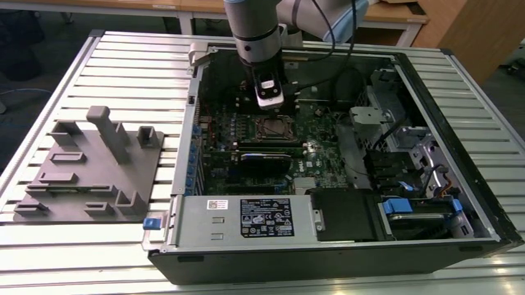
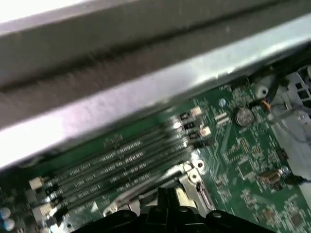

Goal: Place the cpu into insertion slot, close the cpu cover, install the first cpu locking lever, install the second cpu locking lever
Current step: 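Install the first cpu locking lever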

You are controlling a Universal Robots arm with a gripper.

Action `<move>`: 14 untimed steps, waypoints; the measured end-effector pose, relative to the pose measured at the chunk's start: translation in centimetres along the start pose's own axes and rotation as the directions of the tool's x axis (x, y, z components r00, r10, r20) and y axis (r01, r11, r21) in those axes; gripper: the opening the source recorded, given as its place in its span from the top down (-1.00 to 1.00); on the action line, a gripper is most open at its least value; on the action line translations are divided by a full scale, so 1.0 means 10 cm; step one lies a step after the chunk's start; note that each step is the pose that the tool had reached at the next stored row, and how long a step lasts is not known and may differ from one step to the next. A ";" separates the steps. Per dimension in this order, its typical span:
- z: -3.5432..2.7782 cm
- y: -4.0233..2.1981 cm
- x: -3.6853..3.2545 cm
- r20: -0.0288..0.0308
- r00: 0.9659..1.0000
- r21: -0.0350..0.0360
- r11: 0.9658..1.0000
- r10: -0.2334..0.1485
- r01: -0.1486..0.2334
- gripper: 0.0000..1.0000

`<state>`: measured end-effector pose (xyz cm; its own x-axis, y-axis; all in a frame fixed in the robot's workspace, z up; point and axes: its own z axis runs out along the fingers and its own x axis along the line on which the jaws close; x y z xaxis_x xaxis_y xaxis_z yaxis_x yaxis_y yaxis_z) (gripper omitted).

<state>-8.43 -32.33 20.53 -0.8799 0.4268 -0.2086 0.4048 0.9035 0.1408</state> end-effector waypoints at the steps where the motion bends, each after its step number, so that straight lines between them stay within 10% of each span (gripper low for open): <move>1: 0.002 0.003 -0.007 0.001 1.000 0.012 1.000 -0.003 0.003 0.79; 7: 0.005 0.006 -0.012 -0.001 1.000 0.022 1.000 -0.005 0.005 0.79; 11: 0.015 0.012 -0.025 -0.060 0.998 0.050 0.999 -0.001 0.004 0.79; 14: 0.014 0.012 -0.025 -0.064 0.998 0.052 0.999 -0.001 0.004 0.79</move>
<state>-8.12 -32.33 20.46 -0.8944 0.4226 -0.1466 0.4134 0.9061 0.0898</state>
